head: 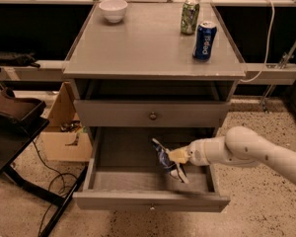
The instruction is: Place blue chip bag into middle drawer
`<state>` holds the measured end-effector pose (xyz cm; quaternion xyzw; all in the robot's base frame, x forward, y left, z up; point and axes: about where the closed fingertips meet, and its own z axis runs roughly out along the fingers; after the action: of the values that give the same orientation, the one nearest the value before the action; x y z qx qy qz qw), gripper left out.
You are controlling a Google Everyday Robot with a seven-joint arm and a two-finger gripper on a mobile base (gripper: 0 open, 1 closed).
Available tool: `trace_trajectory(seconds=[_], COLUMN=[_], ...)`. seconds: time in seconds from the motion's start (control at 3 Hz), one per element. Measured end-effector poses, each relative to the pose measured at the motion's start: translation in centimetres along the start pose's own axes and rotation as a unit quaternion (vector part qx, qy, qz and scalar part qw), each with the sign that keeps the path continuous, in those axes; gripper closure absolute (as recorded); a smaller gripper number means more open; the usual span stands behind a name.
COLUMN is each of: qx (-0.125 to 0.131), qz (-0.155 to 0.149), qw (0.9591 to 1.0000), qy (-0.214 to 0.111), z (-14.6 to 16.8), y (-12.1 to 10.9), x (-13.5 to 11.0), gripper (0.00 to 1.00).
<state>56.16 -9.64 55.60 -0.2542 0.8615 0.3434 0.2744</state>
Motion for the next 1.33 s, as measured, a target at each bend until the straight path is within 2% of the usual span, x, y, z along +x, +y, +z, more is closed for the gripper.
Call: trace_trajectory(seconds=[0.33,1.0,1.33], qx=[-0.036,-0.037,-0.037], qz=[0.004,0.007,0.007], qw=[0.9992,0.9992,0.9992], qy=[-0.016,-0.012,-0.012], z=[5.73,5.80,5.80], y=[-2.80,-2.49,-2.48], x=[1.74,2.04,2.04], gripper=[0.97,0.51,0.20])
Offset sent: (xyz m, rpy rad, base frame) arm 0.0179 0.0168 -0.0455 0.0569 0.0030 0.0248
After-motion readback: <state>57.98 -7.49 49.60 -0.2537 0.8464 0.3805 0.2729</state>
